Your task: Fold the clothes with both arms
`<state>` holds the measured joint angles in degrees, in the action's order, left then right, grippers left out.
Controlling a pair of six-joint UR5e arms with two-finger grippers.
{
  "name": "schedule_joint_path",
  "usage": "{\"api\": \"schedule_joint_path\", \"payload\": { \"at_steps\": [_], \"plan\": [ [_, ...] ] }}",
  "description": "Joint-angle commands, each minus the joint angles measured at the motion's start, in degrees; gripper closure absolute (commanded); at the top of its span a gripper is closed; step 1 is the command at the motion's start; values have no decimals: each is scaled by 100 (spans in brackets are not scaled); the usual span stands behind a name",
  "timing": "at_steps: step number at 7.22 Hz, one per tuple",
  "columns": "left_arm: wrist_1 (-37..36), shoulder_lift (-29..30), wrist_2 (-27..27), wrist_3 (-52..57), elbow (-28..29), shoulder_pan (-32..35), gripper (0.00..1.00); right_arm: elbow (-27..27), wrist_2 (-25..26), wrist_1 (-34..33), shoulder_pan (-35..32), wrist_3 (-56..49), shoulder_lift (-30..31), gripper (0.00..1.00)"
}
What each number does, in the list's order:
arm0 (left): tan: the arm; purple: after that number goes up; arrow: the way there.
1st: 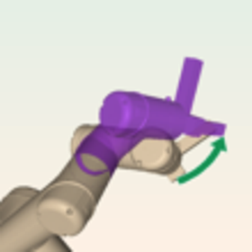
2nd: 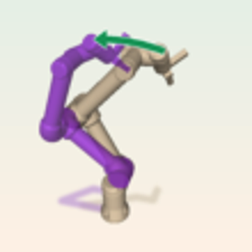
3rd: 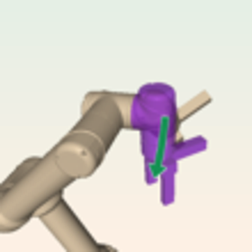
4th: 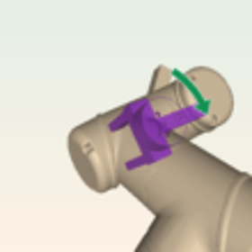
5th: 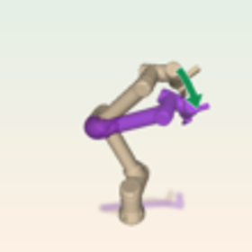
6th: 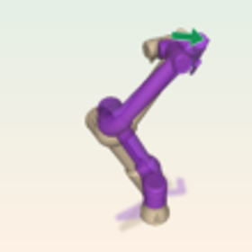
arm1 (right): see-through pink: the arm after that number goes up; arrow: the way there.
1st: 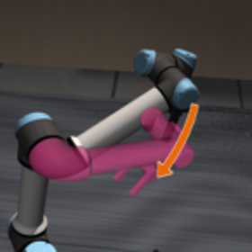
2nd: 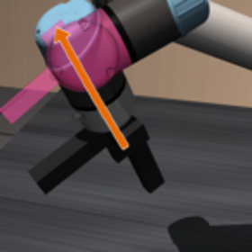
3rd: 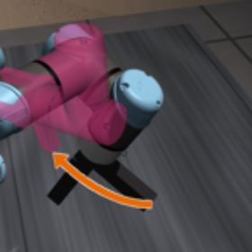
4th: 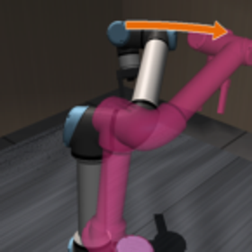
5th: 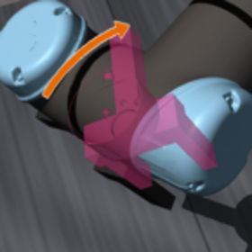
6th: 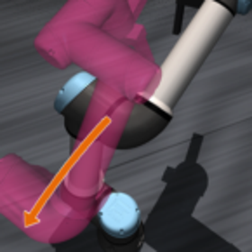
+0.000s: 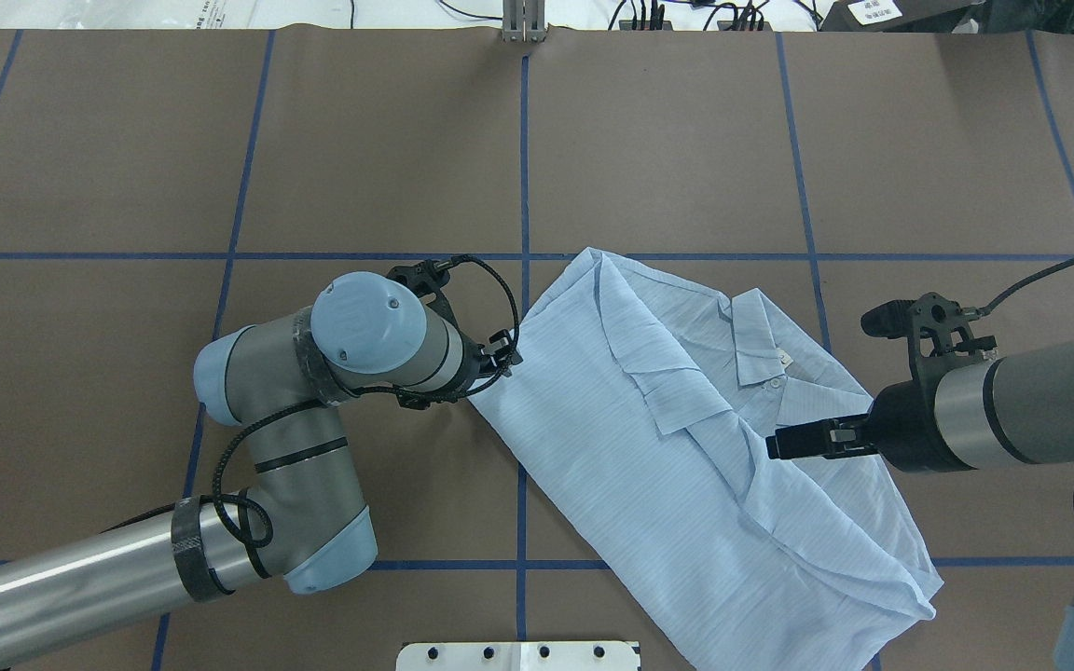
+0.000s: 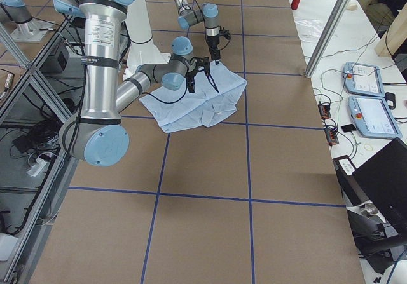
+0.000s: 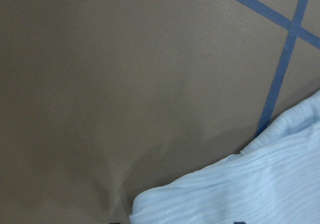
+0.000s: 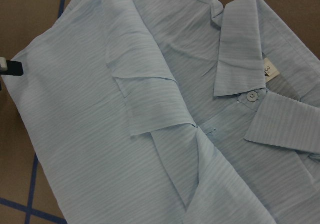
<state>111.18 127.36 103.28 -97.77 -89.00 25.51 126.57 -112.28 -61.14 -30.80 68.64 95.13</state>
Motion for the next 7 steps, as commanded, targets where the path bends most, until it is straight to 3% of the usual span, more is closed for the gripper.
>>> {"api": "schedule_joint_path", "payload": {
  "at_steps": [1, 2, 3, 4, 5, 7],
  "plan": [
    [9, 9, -1, 12, 84, -63, 24, 0, -4, -3, -22, 0, 6, 0],
    [18, 9, -1, 12, 93, -81, 28, 0, -4, -3, -23, 0, 6, 0],
    [18, 26, -1, -6, 85, -81, 57, 0, -4, -3, -31, 0, 6, 0],
    [18, 18, 8, 3, 33, -72, 95, 0, -22, -3, -66, 0, 6, 0],
    [18, 17, 25, 21, -64, -72, 100, -9, -22, -3, -84, 0, 6, 0],
    [1, 0, 43, 29, -196, -46, 100, -18, -30, 6, -180, -26, -3, 0]
  ]
}}
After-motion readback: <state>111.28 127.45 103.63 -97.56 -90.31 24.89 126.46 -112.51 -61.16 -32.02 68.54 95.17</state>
